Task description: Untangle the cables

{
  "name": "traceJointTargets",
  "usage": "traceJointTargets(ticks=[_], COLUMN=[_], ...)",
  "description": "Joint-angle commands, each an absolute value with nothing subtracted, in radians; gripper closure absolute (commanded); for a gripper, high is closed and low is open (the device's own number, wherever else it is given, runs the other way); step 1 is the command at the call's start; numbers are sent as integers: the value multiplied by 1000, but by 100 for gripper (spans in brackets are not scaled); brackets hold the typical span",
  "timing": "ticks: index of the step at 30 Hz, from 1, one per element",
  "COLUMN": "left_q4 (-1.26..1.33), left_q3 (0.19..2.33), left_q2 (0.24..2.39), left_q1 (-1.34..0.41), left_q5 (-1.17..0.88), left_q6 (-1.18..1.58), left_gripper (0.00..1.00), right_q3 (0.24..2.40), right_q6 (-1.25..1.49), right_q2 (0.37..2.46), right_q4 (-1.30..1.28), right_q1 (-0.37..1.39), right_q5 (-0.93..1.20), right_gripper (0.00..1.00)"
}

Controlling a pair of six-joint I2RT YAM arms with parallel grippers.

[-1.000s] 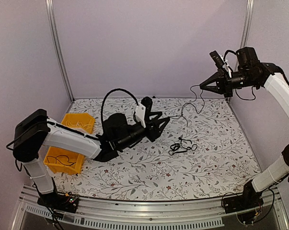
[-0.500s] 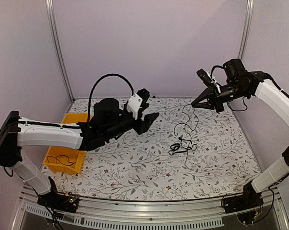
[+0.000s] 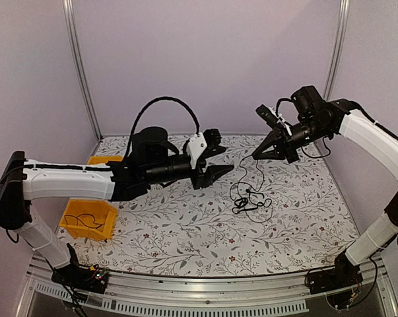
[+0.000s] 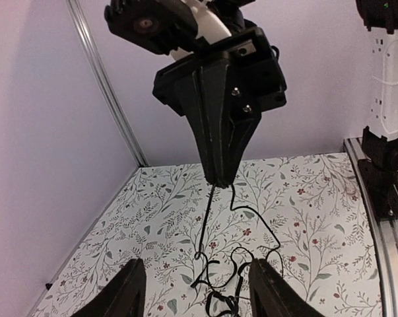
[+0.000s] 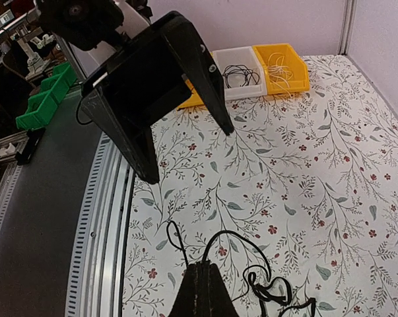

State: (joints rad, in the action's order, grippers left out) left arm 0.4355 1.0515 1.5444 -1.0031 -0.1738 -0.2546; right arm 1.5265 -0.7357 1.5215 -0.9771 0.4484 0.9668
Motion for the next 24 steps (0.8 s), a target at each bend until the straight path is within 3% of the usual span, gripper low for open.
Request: traceJointTargets(ticks=[1, 12, 24], left_q4=[395, 392, 354], left_q3=[1102, 1159, 1236], left_q2=[1615, 1691, 1761], left_q1=[-1007, -1005, -1006], left_q5=[-309, -351, -308], left_q6=[-287, -268, -230], left_gripper=[49, 66, 74], right_q3=[1564, 1574, 1577], right_q6=[-748, -754, -768], right_q2=[1539, 1562, 1576], right_q4=[-1000, -1009, -1030], right_q1=[478, 492, 497], right_q5=[976, 961, 947], right_gripper=[100, 100, 100])
